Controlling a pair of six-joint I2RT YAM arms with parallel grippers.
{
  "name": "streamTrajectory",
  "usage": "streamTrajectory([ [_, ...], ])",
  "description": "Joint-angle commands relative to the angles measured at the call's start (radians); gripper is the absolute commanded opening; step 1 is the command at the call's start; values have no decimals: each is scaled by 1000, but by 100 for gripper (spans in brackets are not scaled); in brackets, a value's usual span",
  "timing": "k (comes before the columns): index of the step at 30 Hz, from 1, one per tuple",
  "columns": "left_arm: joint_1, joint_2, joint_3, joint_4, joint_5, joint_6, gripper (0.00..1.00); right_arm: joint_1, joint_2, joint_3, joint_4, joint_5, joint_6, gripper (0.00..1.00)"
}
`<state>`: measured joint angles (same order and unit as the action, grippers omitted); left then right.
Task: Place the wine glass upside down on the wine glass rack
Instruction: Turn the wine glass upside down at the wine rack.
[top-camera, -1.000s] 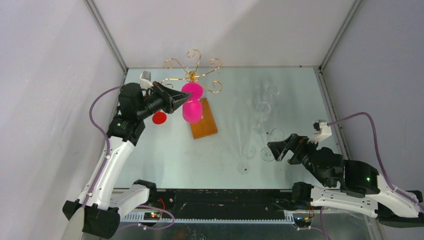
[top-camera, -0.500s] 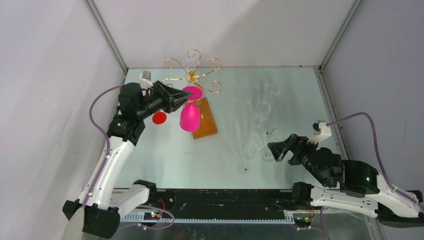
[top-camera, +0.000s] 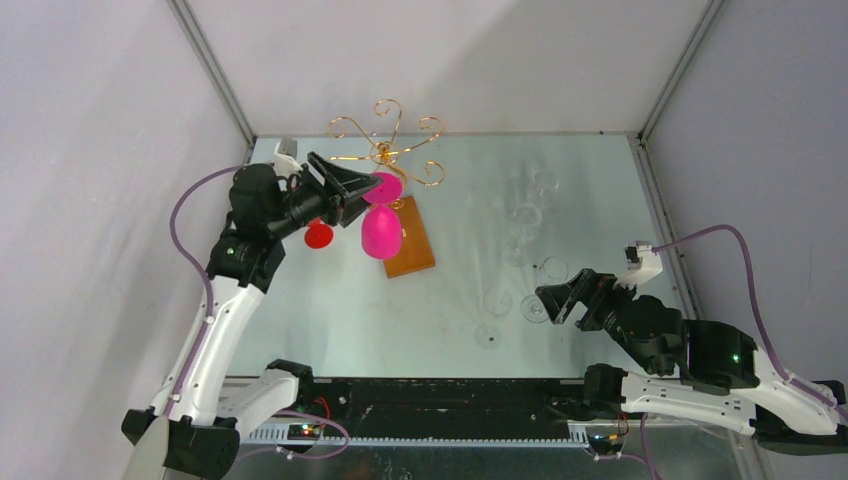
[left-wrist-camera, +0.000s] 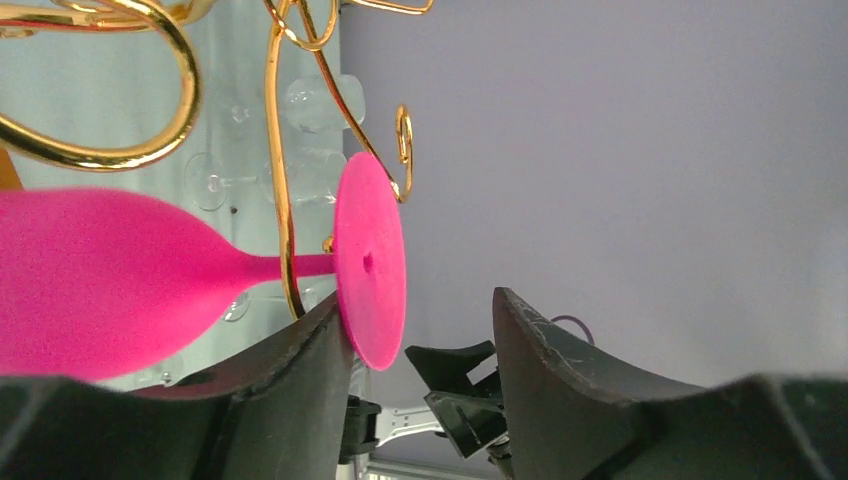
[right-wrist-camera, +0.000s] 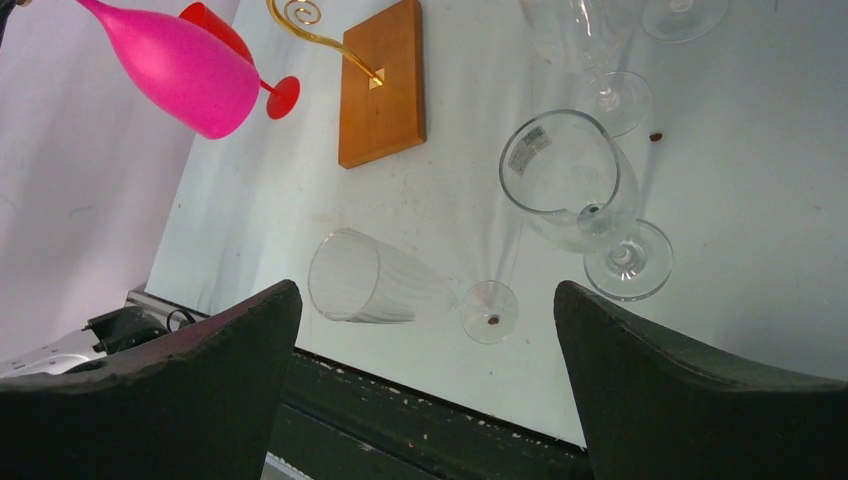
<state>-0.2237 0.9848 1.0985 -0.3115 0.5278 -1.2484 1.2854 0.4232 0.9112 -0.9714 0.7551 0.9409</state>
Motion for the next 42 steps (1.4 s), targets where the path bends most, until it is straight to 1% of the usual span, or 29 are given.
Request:
streamTrajectory([
  [1, -5, -25, 90, -104, -3, 101, 62, 5, 7, -3, -3, 15, 29, 100],
  [5, -5, -18, 126, -188, -20, 164, 70, 5, 10, -3, -1, 16, 21, 100],
  [9, -5, -11, 136, -228, -12, 195, 74, 5, 10, -3, -3, 16, 20, 100],
  [19, -5, 15, 172, -264, -6, 226, 76, 4, 7, -3, -5, 14, 27, 100],
  [25, -8, 56, 238, -359, -3, 291, 76, 5, 5, -3, -5, 15, 29, 100],
  [36, -24, 71, 225, -358, 45, 299, 76, 4, 3, -4, -8, 14, 34, 100],
  [42, -28, 26, 209, -394, -2, 368, 80, 4, 0, -3, -20, 14, 44, 100],
])
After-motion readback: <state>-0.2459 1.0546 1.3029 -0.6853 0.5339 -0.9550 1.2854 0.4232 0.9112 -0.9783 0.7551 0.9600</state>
